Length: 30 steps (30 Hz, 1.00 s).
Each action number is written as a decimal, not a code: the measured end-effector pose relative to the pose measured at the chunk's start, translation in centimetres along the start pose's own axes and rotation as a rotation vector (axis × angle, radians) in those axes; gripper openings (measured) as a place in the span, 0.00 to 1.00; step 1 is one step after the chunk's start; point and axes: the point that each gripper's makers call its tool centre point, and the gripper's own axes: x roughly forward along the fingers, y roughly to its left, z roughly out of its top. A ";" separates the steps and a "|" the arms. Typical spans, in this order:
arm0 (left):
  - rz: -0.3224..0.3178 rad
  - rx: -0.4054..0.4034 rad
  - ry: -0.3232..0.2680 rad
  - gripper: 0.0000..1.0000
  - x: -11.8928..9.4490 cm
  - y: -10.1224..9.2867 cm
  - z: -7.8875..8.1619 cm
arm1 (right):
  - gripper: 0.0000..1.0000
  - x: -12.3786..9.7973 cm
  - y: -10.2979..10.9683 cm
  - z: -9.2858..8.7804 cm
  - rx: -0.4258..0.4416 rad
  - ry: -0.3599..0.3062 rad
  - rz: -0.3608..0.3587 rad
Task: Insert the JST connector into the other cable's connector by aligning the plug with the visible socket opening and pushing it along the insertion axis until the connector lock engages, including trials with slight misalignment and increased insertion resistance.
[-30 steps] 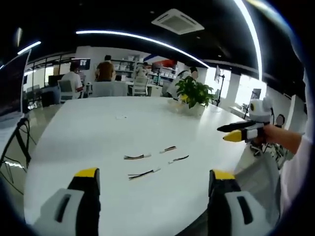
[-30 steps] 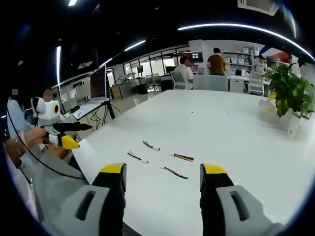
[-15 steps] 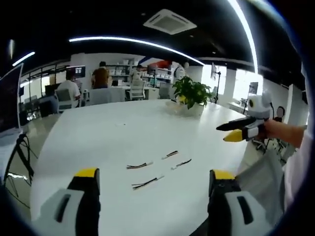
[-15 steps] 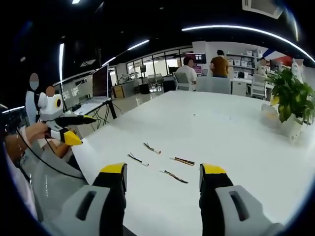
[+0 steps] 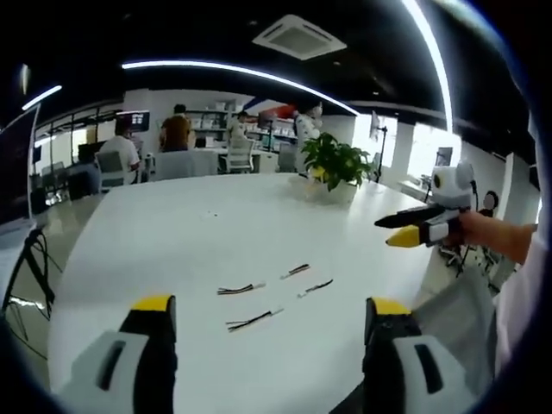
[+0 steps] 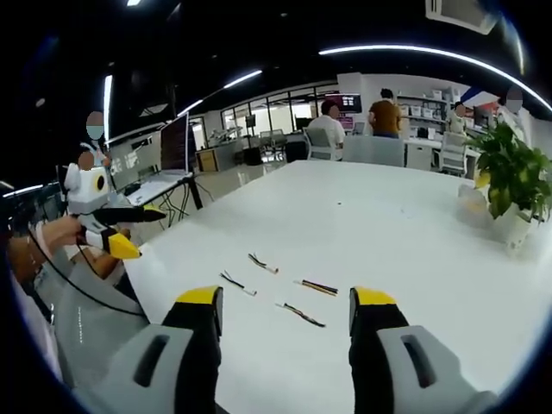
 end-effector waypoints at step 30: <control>-0.103 0.000 -0.037 0.68 3.6 -1.4 1.6 | 0.53 3.0 -0.4 0.3 -0.063 0.030 0.050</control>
